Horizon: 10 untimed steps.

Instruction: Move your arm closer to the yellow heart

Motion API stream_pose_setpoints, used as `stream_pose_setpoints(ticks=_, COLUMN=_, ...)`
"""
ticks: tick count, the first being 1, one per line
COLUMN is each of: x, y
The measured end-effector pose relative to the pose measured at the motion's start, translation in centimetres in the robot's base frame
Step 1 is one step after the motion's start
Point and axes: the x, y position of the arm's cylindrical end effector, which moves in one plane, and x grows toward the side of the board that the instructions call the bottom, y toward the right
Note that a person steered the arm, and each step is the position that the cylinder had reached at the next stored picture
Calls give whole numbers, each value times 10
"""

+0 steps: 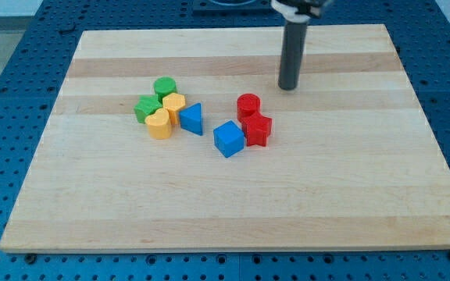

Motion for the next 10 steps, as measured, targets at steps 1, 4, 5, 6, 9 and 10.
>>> stream_pose_setpoints(ticks=1, x=63, y=7)
stream_pose_setpoints(ticks=4, x=163, y=-137)
stream_pose_setpoints(ticks=5, x=143, y=-184)
stream_pose_setpoints(ticks=6, x=129, y=-221)
stream_pose_setpoints(ticks=9, x=91, y=-249)
stream_pose_setpoints(ticks=10, x=85, y=-249)
